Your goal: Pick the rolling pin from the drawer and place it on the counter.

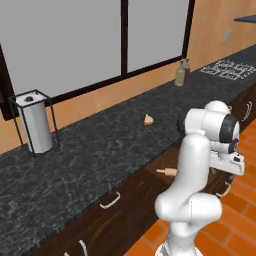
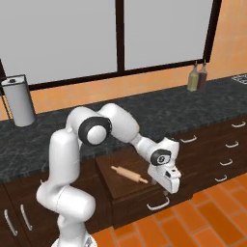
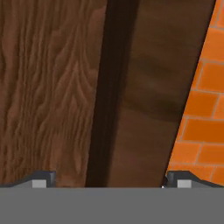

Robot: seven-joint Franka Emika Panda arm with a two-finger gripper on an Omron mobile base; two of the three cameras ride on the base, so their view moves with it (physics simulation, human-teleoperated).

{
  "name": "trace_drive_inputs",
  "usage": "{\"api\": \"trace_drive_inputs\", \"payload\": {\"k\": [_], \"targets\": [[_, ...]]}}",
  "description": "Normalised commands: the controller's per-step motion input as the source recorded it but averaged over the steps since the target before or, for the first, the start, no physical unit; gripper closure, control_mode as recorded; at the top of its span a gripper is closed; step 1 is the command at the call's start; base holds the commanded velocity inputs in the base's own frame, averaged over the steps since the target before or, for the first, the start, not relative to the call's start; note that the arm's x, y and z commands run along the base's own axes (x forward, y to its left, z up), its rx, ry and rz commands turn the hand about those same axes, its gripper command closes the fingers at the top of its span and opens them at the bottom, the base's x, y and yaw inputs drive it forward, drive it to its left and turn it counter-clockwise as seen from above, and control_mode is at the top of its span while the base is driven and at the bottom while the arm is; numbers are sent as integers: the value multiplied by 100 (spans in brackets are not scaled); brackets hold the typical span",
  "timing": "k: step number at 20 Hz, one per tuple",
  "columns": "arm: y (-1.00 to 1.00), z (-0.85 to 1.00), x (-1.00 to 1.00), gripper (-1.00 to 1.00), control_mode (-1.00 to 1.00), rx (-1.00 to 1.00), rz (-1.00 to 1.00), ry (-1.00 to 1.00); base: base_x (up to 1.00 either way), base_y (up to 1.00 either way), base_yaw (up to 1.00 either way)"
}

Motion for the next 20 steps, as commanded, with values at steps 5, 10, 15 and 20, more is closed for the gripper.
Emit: {"api": "trace_drive_inputs", "payload": {"k": [5,10,15,20], "targets": [[-81,74,-98,-100,-100,20,-1,-2,0,0,0],[48,100,-55,-100,-100,16,15,-20,0,0,0],[100,73,-12,-100,-100,0,12,-15,0,0,0],[100,34,12,-100,-100,-6,42,-12,0,0,0]]}}
